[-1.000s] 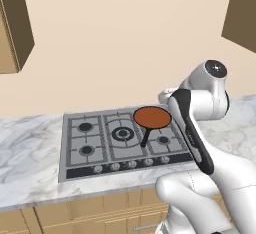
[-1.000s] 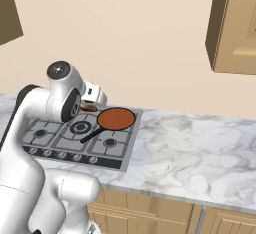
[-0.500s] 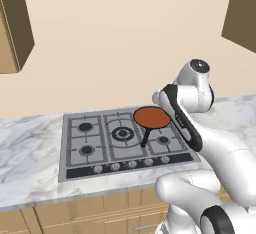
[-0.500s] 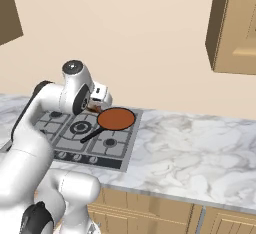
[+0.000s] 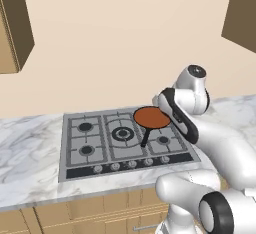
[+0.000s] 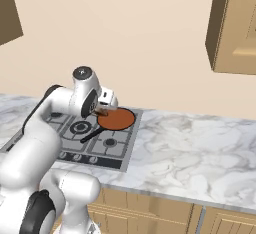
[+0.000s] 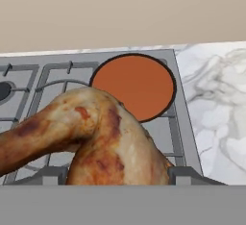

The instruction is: Retrieve the chicken drumstick from the fridge and place it on the saucepan with marinade on the stove.

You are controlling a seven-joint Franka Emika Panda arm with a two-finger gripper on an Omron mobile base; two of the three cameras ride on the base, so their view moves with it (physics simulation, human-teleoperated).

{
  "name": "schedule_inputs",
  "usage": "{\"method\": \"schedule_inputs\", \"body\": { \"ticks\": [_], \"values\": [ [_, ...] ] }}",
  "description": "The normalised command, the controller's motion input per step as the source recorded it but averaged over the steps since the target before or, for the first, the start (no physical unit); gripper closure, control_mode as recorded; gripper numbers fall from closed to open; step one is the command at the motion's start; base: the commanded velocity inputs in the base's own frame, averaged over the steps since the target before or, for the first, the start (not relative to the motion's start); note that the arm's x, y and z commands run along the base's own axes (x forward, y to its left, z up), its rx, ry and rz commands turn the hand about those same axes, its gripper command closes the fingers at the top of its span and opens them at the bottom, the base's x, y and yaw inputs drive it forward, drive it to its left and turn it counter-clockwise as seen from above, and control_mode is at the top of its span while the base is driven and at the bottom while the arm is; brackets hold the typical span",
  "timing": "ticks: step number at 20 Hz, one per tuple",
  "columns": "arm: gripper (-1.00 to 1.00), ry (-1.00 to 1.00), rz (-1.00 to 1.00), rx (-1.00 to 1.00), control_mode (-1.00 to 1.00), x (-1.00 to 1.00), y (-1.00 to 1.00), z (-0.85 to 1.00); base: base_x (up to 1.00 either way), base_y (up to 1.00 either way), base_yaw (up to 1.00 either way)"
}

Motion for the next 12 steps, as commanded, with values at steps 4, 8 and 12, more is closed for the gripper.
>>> {"method": "schedule_inputs", "body": {
  "ticks": [4, 8, 12],
  "values": [
    [1.00, -0.02, 0.00, 0.00, -1.00, 0.31, -0.07, -0.30, 0.00, 0.00, 0.00],
    [1.00, 0.00, 0.00, 0.00, -1.00, 0.55, 0.00, -0.21, 0.00, 0.00, 0.00],
    [1.00, 0.00, 0.00, 0.00, -1.00, 0.52, 0.00, -0.15, 0.00, 0.00, 0.00]
  ]
}}
